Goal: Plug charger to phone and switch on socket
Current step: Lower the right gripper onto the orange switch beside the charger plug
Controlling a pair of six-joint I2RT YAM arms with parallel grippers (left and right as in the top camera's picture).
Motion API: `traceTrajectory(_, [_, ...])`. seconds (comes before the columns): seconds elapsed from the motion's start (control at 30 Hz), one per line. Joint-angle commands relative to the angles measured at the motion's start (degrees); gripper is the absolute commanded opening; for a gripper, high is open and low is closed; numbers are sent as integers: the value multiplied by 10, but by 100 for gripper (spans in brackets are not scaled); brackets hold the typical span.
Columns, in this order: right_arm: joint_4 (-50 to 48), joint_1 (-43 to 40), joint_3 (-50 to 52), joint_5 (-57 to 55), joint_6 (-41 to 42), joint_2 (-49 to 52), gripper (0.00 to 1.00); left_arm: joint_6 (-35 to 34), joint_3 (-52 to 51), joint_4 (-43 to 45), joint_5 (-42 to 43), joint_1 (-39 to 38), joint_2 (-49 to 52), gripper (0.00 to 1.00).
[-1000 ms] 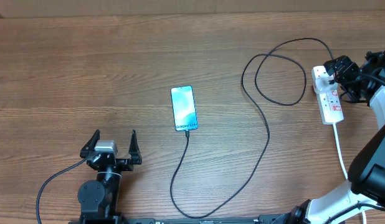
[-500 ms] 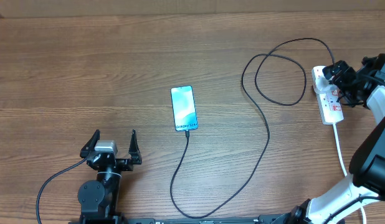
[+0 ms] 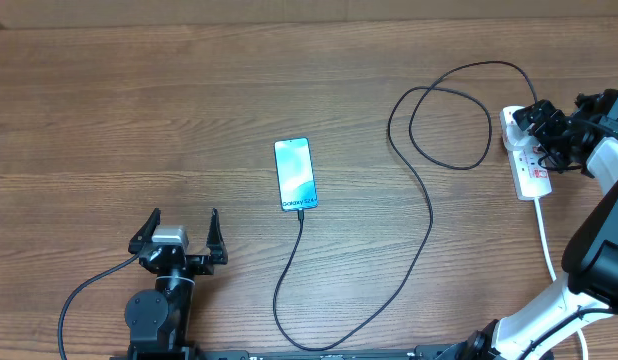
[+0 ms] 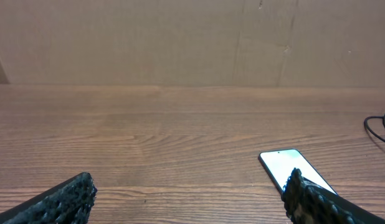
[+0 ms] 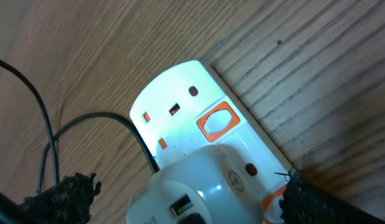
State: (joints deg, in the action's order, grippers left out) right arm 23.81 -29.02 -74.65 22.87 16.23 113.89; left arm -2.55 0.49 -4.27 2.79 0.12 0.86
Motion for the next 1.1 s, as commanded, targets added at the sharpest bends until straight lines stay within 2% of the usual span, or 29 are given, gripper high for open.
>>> traceTrajectory(0.0, [2,2,-7,34,-1,16,98,13,-2,-1,-2,3,-6,100])
traceTrajectory(0.47, [28,4,-7,34,0,17,98,13,-2,-1,-2,3,-6,100])
traceTrajectory(0.77, [35,34,-7,33,3,22,88,13,-2,-1,-3,3,-6,100])
traceTrajectory(1.07, [55,39,-3,17,8,22,86,13,-2,-1,-3,3,-6,100])
